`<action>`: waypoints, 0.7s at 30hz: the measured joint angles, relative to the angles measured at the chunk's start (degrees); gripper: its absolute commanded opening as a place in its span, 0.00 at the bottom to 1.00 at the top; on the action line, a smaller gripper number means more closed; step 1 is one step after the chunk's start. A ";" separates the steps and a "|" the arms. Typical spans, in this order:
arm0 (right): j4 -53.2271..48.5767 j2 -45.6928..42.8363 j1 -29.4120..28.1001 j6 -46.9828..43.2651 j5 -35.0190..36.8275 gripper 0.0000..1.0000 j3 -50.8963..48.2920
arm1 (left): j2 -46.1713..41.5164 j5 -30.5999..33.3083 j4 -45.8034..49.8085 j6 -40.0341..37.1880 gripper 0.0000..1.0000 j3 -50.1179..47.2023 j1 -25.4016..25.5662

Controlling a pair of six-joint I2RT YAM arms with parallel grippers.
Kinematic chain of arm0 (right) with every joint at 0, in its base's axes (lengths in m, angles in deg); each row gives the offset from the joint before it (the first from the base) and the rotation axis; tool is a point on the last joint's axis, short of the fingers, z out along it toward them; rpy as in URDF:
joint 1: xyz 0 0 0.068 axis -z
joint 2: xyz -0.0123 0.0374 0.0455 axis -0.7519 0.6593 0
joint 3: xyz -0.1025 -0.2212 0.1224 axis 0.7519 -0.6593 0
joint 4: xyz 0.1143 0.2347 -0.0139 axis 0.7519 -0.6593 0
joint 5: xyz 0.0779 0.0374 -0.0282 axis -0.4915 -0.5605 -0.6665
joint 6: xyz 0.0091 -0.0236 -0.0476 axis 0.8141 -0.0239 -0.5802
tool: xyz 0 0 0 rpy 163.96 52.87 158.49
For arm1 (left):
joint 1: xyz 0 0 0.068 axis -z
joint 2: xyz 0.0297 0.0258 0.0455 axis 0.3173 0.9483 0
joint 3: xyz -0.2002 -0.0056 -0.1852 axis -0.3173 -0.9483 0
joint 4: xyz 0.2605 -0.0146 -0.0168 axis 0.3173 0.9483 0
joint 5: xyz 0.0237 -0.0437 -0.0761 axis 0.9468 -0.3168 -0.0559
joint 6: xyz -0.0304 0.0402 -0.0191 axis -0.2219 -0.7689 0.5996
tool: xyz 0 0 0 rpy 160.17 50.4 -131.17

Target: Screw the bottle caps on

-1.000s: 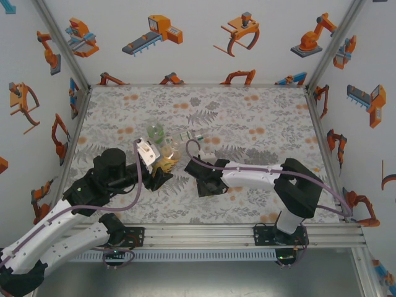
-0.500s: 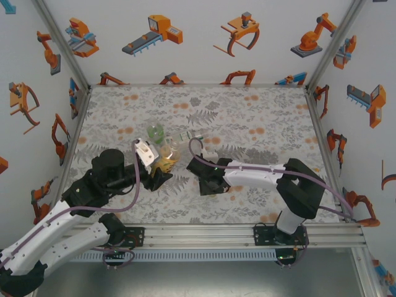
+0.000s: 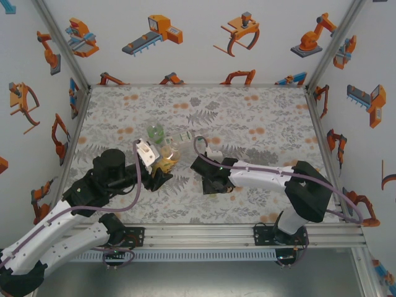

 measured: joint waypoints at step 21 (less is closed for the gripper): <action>0.72 0.35 0.15 0.37 -0.44 0.40 -0.13 | 0.44 0.00 -0.02 0.00 0.00 -0.02 -0.07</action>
